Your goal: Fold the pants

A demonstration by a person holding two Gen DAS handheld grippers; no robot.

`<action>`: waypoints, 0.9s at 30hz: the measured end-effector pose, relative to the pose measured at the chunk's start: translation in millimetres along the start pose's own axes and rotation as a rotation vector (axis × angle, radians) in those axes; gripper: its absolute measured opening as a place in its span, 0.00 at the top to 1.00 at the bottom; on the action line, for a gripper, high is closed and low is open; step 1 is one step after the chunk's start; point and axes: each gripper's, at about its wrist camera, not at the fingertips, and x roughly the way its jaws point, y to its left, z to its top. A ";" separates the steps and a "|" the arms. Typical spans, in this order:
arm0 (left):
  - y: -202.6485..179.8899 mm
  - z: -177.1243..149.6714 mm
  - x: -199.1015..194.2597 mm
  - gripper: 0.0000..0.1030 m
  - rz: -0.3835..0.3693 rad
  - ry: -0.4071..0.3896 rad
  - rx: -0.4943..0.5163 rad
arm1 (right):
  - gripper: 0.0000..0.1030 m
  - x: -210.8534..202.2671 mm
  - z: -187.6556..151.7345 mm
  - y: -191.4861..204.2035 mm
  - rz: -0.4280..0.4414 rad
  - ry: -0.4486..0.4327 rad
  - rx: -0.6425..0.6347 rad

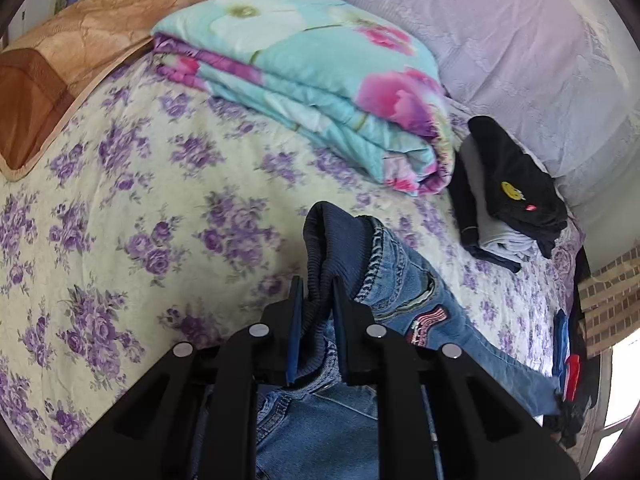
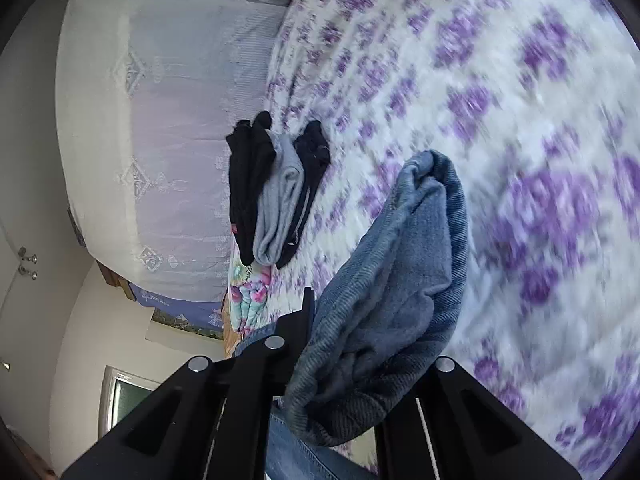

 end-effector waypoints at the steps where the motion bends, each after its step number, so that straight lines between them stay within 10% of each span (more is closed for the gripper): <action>1: -6.6 0.2 -2.1 0.87 -0.013 -0.006 0.007 | 0.94 1.0 11.6 7.9 0.000 -0.010 -0.025; 10: -42.2 5.0 -36.6 1.00 -0.108 -0.233 -0.006 | 0.94 14.5 110.1 48.9 -0.002 -0.125 -0.217; 16: -35.3 6.8 13.1 1.00 0.018 -0.024 0.014 | 0.94 37.8 103.6 -60.0 -0.143 -0.032 0.016; 18: -40.6 11.2 26.5 0.92 0.092 0.023 0.074 | 0.94 34.1 94.2 -73.3 -0.153 -0.023 0.031; 20: -42.4 20.5 38.2 0.48 0.122 0.048 0.099 | 0.94 29.8 90.8 -77.3 -0.142 -0.019 0.044; 21: -42.0 21.9 42.3 0.41 0.123 0.050 0.109 | 0.94 28.9 90.5 -77.4 -0.136 -0.018 0.047; 27: -53.9 39.0 100.0 0.38 0.097 0.189 0.191 | 0.94 30.8 82.6 -78.7 -0.146 -0.013 0.042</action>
